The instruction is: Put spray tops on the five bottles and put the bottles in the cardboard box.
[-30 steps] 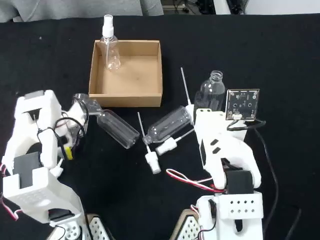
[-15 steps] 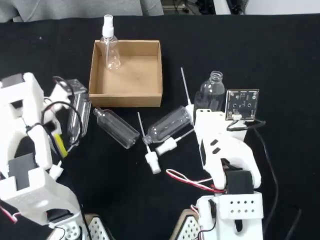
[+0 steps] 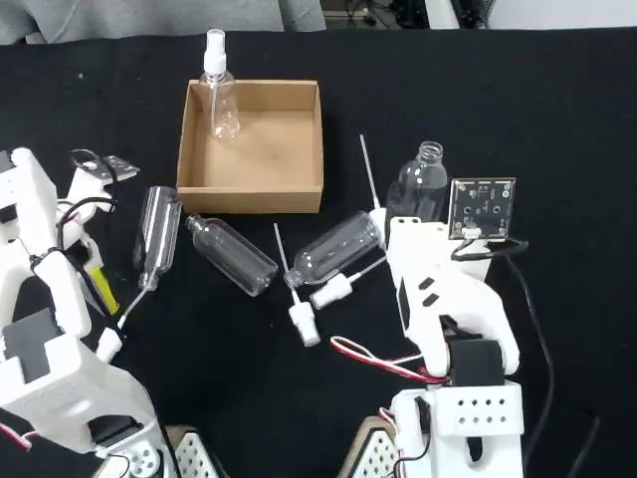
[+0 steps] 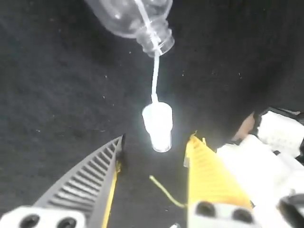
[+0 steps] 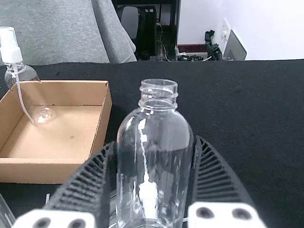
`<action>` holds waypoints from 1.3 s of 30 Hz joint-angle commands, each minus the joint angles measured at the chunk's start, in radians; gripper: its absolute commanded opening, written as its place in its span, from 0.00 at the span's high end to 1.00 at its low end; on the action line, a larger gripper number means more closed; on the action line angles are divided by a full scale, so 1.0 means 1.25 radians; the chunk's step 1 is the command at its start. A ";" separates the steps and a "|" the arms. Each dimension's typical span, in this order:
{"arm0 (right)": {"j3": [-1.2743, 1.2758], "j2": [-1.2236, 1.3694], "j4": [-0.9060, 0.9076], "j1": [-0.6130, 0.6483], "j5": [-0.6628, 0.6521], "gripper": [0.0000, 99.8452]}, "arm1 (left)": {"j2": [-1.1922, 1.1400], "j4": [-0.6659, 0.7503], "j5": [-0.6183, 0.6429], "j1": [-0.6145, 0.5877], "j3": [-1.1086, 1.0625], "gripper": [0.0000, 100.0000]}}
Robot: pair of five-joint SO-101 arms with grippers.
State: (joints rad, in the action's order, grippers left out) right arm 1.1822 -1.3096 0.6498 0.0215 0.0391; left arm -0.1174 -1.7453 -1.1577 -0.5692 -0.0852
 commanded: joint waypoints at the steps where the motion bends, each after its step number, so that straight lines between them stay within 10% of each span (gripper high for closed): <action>1: -0.004 -0.014 -0.026 -0.015 -0.004 0.88 | 0.011 -0.011 0.011 -0.024 -0.021 0.81; 20: -0.004 -0.014 -0.026 -0.015 -0.004 0.88 | 0.047 -0.007 0.009 -0.172 -0.129 0.80; 39: -0.003 -0.012 -0.026 -0.012 -0.004 0.88 | 0.298 0.379 0.110 -0.165 -0.504 0.75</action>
State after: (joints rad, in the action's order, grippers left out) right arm 1.1822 -1.3096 0.6498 0.0215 0.0391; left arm 0.2156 -1.3234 -1.0487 -0.7779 -0.7035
